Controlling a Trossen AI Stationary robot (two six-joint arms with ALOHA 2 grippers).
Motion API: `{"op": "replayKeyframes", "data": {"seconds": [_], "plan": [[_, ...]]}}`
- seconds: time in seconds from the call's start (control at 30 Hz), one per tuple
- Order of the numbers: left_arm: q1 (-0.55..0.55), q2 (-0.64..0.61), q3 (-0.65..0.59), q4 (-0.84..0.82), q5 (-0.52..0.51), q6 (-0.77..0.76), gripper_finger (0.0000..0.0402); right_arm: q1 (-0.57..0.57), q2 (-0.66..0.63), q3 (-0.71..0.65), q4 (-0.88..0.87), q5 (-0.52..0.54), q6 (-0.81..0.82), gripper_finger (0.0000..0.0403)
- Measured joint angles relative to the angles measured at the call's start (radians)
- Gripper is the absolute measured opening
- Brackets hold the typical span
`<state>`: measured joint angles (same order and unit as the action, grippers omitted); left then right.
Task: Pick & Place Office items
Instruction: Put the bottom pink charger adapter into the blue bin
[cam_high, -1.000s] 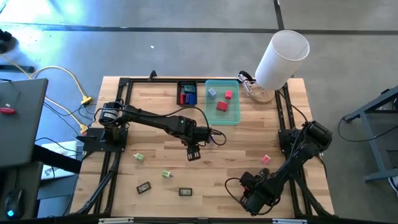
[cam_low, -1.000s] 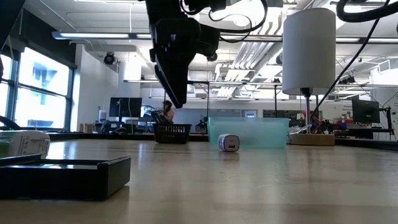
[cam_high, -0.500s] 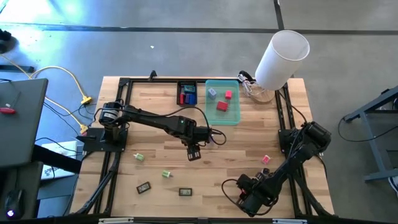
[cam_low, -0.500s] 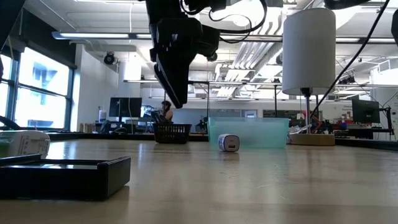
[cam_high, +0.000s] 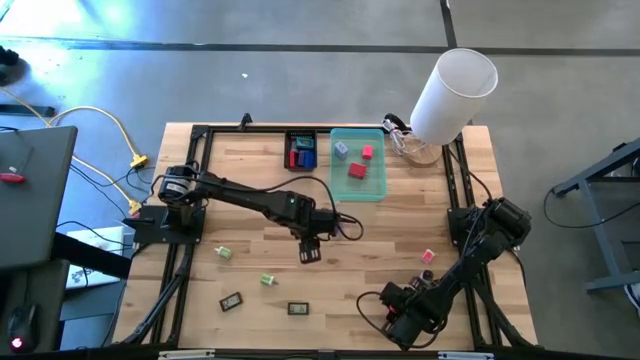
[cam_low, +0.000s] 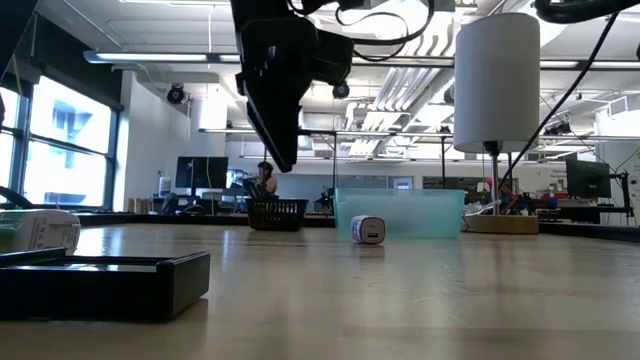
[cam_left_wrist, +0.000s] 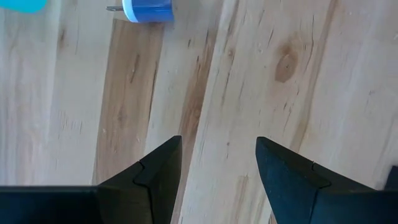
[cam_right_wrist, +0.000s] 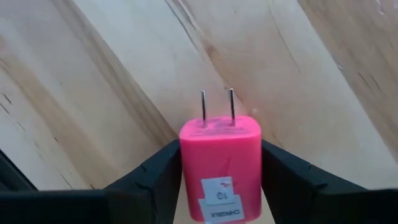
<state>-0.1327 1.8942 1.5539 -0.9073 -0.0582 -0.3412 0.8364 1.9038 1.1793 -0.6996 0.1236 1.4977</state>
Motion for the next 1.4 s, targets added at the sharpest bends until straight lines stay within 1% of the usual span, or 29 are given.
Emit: {"op": "replayKeyframes", "data": {"seconds": [0.17, 0.3, 0.47, 0.8, 0.9, 1.03, 1.17, 1.27, 1.4], "plan": [[-0.001, 0.000, 0.000, 0.000, 0.000, 0.003, 0.0197, -0.001, 0.000, 0.000, -0.002, 0.007, -0.012, 0.0188], [-0.001, 0.000, 0.000, -0.012, -0.001, 0.035, 0.0197, -0.001, 0.000, 0.000, -0.014, 0.013, -0.030, 0.0188], [-0.008, 0.000, 0.000, -0.078, 0.008, 0.030, 0.0197, 0.000, 0.001, 0.000, -0.017, 0.017, -0.011, 0.0188], [-0.061, 0.000, 0.000, -0.198, 0.012, 0.028, 0.0197, 0.001, 0.002, 0.000, -0.021, 0.027, -0.052, 0.0187], [-0.079, 0.000, 0.000, -0.205, 0.012, 0.013, 0.0197, 0.000, 0.002, 0.000, -0.032, 0.035, -0.015, 0.0176], [-0.105, 0.000, 0.000, -0.270, 0.013, -0.011, 0.0197, -0.014, 0.001, 0.001, -0.043, 0.001, -0.045, 0.0136], [-0.141, 0.000, 0.000, -0.364, 0.015, -0.018, 0.0197, -0.022, -0.004, 0.011, -0.054, 0.013, -0.101, 0.0136], [-0.182, 0.000, 0.000, -0.405, 0.014, 0.017, 0.0197, -0.041, -0.018, 0.049, -0.095, 0.060, -0.166, 0.0136], [-0.231, 0.000, 0.000, -0.452, 0.015, 0.037, 0.0197, -0.076, -0.025, 0.156, -0.272, 0.093, -0.252, 0.0136]]}}
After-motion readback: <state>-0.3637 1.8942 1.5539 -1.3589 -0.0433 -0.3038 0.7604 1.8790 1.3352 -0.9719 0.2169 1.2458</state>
